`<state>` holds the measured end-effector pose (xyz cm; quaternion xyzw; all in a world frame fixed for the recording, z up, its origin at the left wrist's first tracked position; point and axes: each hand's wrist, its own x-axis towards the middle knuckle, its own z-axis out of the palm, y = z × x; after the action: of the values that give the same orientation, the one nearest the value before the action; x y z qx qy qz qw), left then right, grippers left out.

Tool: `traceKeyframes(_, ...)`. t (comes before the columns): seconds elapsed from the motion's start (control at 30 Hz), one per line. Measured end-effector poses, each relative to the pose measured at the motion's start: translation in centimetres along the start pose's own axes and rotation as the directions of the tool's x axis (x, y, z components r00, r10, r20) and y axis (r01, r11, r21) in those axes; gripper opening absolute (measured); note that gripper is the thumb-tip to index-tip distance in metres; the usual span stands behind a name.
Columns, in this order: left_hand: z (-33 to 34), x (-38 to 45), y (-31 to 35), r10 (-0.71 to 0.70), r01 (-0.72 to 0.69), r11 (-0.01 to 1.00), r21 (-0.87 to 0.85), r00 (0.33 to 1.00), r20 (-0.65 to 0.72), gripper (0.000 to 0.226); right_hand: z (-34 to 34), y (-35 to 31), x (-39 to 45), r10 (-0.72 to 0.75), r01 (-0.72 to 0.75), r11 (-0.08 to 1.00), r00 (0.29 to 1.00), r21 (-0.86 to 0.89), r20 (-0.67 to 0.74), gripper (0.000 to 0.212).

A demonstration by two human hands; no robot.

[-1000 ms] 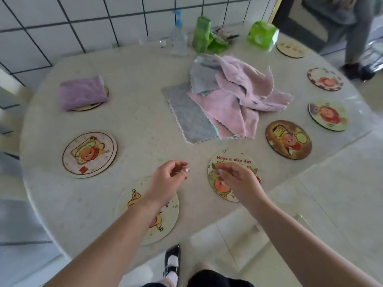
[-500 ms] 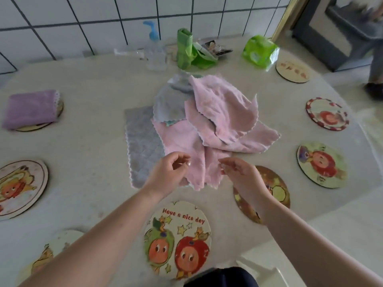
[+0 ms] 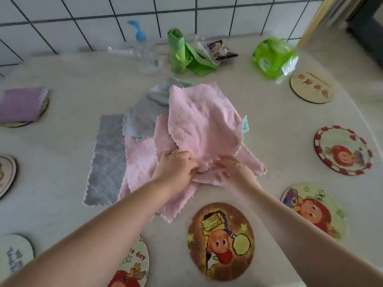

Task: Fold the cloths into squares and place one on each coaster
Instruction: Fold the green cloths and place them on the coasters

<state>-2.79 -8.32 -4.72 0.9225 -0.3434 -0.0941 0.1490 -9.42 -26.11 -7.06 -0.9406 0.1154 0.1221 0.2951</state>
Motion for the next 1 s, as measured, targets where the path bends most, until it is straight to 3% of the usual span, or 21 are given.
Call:
traceKeyframes(0.13, -1.7, 0.2, 0.6, -0.125, 0.104, 0.975, -0.196, 0.987, -0.097, 0.021, -0.6, 1.2, 1.7, -0.072, 0.062, 0.990, 0.995, -0.129, -0.074, 0.043)
traceKeyframes(0.23, -3.3, -0.1, 0.5, -0.234, 0.181, 0.915, -0.359, 0.966, -0.108, 0.017, -2.1, 1.7, 2.7, -0.086, 0.072, 0.992, 0.986, -0.104, -0.143, 0.038)
traceKeyframes(0.53, -8.5, -0.9, -3.4, -0.419, 0.155, 0.776, -0.611, 0.851, -0.317, 0.021, -7.9, -0.2, 5.6, -0.104, 0.075, 0.991, 0.949, -0.108, -0.298, 0.019)
traceKeyframes(0.77, -14.8, -3.8, -7.6, -0.494, 0.093, 0.758, -0.646, 0.728, -0.475, 0.017, -12.3, -8.2, 5.4, -0.292, 0.230, 0.953, 0.868, -0.197, -0.401, 0.019)
traceKeyframes(0.87, -18.0, -6.2, -9.5, -0.529, 0.065, 0.758, -0.649, 0.644, -0.552, 0.013, -13.5, -12.9, 4.5, -0.327, 0.261, 0.944, 0.829, -0.203, -0.453, 0.023)
traceKeyframes(1.0, -22.3, -10.7, -12.9, -0.566, 0.028, 0.749, -0.662, 0.545, -0.618, 0.009, -13.8, -20.0, 2.6, -0.342, 0.356, 0.932, 0.797, -0.071, -0.497, 0.021)
